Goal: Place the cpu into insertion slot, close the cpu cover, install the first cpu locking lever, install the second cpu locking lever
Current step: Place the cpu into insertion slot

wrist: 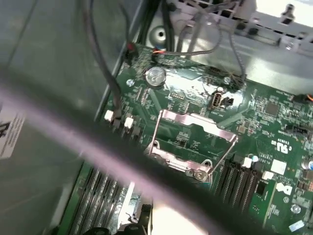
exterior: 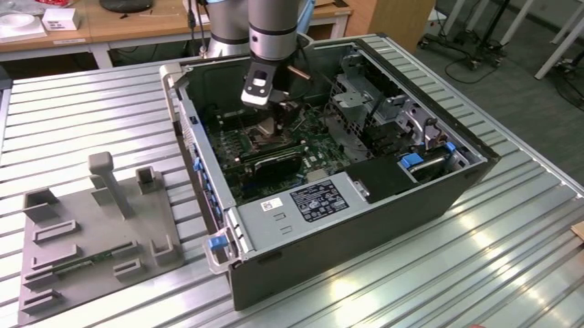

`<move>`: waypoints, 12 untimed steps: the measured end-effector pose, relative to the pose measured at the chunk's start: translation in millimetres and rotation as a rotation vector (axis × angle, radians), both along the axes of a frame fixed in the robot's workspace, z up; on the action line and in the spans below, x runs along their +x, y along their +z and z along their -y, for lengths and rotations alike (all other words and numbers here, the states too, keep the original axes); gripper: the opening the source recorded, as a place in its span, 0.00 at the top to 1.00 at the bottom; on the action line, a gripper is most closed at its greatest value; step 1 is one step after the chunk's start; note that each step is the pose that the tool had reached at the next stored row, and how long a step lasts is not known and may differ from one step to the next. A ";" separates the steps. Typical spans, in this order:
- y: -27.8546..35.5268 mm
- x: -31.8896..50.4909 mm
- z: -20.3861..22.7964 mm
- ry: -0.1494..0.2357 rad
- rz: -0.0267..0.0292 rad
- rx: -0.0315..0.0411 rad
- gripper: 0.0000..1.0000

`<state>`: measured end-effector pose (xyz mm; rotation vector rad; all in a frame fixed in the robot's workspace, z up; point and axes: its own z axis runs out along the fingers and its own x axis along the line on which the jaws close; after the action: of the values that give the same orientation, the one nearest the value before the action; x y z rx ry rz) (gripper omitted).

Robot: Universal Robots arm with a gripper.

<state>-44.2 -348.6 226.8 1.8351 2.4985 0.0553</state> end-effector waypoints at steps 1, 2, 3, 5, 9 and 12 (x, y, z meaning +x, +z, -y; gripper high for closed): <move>-0.1 0.0 0.0 -0.019 0.0000 0.0000 0.46; -0.3 0.0 0.0 -0.036 0.0000 0.0000 0.46; -0.4 0.0 0.0 -0.054 0.0000 0.0000 0.46; -0.7 0.0 0.0 -0.089 0.0000 0.0000 0.46; -1.2 0.0 0.0 -0.162 0.0000 0.0000 0.46; -1.6 0.0 0.0 -0.214 -0.0001 0.0000 0.46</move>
<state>-44.2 -348.6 225.2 2.0887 2.2861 0.0481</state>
